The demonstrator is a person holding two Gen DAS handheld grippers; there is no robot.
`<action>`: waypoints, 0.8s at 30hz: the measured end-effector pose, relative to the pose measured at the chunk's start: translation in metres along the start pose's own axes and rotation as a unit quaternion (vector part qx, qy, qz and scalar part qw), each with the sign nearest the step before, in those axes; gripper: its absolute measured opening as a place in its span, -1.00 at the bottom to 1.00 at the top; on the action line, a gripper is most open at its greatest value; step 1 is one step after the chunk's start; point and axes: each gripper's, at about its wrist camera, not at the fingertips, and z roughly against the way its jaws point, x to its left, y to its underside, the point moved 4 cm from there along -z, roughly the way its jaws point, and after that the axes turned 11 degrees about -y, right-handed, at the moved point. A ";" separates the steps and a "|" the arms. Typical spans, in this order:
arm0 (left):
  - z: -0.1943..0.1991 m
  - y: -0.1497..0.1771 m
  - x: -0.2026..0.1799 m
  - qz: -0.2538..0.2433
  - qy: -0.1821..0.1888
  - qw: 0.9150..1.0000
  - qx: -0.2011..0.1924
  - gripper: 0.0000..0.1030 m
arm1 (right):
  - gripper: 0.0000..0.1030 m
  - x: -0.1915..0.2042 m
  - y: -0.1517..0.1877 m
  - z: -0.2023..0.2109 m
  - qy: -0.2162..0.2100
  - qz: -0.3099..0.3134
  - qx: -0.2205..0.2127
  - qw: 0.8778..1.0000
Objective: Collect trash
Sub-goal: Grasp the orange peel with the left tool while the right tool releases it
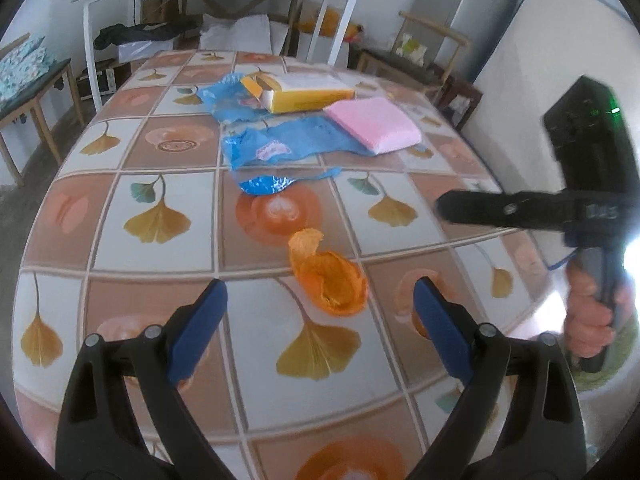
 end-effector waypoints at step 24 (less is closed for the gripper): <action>-0.003 0.007 -0.004 0.018 0.010 1.000 -0.001 -0.73 | 0.13 -0.045 -0.051 0.041 0.120 -0.030 -0.056 0.991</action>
